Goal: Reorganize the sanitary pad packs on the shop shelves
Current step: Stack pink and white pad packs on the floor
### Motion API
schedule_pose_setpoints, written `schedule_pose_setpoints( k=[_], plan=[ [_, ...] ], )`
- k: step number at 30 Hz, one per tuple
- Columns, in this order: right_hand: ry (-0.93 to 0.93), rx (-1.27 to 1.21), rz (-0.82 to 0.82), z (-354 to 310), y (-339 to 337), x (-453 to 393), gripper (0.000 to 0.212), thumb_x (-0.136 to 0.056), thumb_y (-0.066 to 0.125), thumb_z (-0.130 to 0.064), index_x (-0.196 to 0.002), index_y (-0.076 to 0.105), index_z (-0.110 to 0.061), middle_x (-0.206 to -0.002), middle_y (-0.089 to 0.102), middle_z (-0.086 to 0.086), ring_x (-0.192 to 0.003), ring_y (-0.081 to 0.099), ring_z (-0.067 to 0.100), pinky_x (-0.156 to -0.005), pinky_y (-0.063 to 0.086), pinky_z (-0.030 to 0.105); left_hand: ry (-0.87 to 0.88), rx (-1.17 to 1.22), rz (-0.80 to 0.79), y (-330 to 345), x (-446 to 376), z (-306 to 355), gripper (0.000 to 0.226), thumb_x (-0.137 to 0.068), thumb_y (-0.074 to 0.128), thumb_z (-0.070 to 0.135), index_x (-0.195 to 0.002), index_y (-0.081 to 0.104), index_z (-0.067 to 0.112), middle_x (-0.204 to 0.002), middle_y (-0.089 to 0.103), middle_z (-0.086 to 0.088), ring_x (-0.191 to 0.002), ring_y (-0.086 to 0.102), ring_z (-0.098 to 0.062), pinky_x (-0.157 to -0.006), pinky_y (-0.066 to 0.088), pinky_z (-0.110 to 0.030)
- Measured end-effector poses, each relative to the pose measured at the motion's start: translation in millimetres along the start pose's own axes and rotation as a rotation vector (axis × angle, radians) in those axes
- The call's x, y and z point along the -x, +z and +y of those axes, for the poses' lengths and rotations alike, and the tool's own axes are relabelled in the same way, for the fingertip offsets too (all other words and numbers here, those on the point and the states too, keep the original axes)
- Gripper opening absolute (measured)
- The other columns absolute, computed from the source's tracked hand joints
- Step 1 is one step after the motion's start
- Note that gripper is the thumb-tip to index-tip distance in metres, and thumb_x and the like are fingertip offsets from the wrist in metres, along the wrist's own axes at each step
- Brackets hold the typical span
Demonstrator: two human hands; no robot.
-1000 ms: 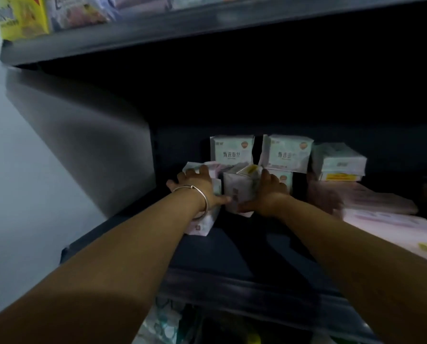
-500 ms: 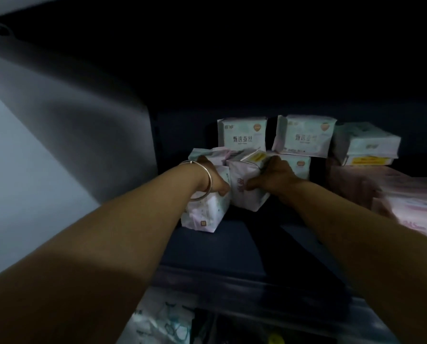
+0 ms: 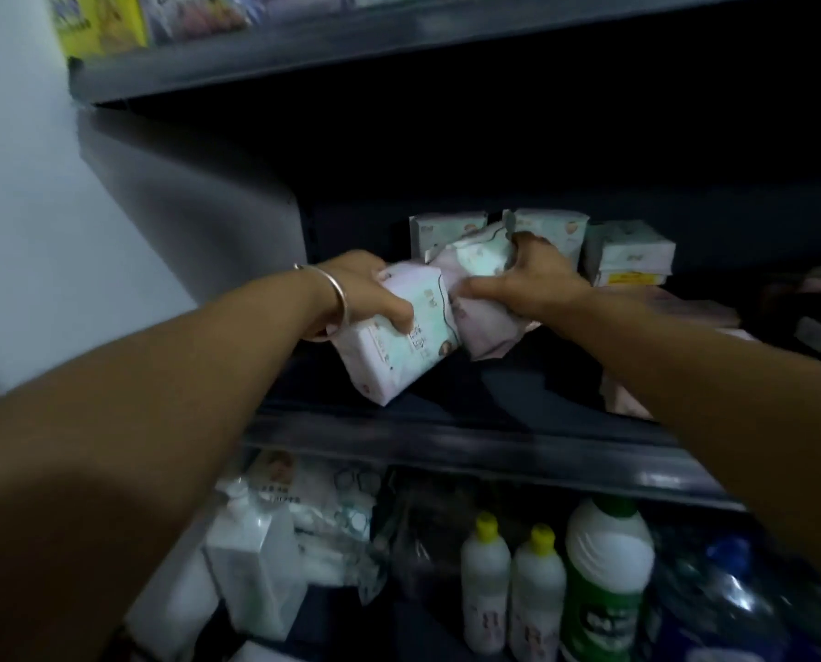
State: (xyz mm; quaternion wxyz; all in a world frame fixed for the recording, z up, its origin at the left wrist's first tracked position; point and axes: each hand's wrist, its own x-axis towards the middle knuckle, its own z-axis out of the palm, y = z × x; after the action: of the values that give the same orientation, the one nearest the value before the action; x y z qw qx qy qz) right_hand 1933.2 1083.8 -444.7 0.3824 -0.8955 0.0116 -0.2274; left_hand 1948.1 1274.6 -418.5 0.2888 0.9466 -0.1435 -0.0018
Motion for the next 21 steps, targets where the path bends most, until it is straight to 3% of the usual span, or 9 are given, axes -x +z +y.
schedule_pose_setpoints(
  k=[2, 4, 8, 10, 13, 18, 21],
  plan=[
    [-0.021, -0.010, 0.005, -5, -16, 27, 0.064, -0.071, 0.078, -0.039, -0.121, 0.049, -0.011, -0.107, 0.054, 0.001, -0.098, 0.053, 0.016, -0.081, 0.046, 0.028, 0.038, -0.033, -0.017, -3, 28, 7, 0.034, -0.068, 0.076, 0.018, -0.099, 0.063, 0.020, -0.085, 0.068, 0.001, -0.071, 0.065, -0.014, -0.055, 0.050, -0.023],
    [-0.017, -0.059, 0.001, -8, -30, 57, 0.058, -0.073, 0.078, -0.035, -0.119, 0.051, -0.013, -0.105, 0.054, -0.001, -0.095, 0.053, 0.013, -0.080, 0.047, 0.025, 0.073, -0.072, -0.015, -2, 55, 13, 0.040, -0.069, 0.077, 0.018, -0.106, 0.063, 0.019, -0.096, 0.069, -0.003, -0.080, 0.066, -0.020, -0.071, 0.055, -0.030],
    [0.054, -0.070, -0.013, -4, -46, 118, 0.064, -0.071, 0.078, -0.040, -0.120, 0.048, -0.012, -0.107, 0.058, -0.001, -0.094, 0.059, 0.015, -0.076, 0.052, 0.027, 0.091, -0.121, -0.103, 13, 104, 20, 0.050, -0.069, 0.078, 0.017, -0.116, 0.060, 0.018, -0.106, 0.067, -0.005, -0.093, 0.066, -0.026, -0.091, 0.052, -0.043],
    [0.054, -0.036, -0.017, 8, -49, 150, 0.065, -0.068, 0.079, -0.043, -0.118, 0.052, -0.011, -0.107, 0.060, -0.001, -0.096, 0.060, 0.015, -0.073, 0.052, 0.024, 0.100, -0.132, -0.174, 31, 126, 19, 0.050, -0.069, 0.078, 0.015, -0.116, 0.059, 0.017, -0.109, 0.067, -0.006, -0.095, 0.065, -0.026, -0.091, 0.052, -0.046],
    [0.067, 0.058, -0.046, 30, -49, 199, 0.062, -0.073, 0.077, -0.041, -0.120, 0.050, -0.010, -0.106, 0.053, -0.001, -0.095, 0.051, 0.013, -0.076, 0.045, 0.025, 0.097, -0.096, -0.296, 68, 153, 10, 0.049, -0.071, 0.077, 0.010, -0.113, 0.055, 0.021, -0.106, 0.066, -0.002, -0.090, 0.065, -0.020, -0.084, 0.055, -0.040],
    [0.199, 0.174, -0.221, 80, -29, 265, 0.080, -0.068, 0.077, -0.047, -0.127, 0.042, -0.006, -0.122, 0.055, 0.009, -0.107, 0.055, 0.025, -0.090, 0.049, 0.039, 0.085, -0.096, -0.487, 136, 184, -20, 0.060, -0.068, 0.079, 0.008, -0.118, 0.051, 0.023, -0.105, 0.064, -0.002, -0.090, 0.065, -0.021, -0.074, 0.056, -0.035],
    [0.160, 0.431, -0.309, 112, -4, 296, 0.094, -0.053, 0.064, -0.074, -0.119, 0.047, -0.010, -0.119, 0.057, 0.009, -0.103, 0.054, 0.027, -0.086, 0.047, 0.037, 0.084, -0.162, -0.556, 184, 183, -49, 0.070, -0.065, 0.081, 0.008, -0.125, 0.047, 0.022, -0.109, 0.062, -0.003, -0.094, 0.064, -0.023, -0.072, 0.055, -0.033]
  ],
)
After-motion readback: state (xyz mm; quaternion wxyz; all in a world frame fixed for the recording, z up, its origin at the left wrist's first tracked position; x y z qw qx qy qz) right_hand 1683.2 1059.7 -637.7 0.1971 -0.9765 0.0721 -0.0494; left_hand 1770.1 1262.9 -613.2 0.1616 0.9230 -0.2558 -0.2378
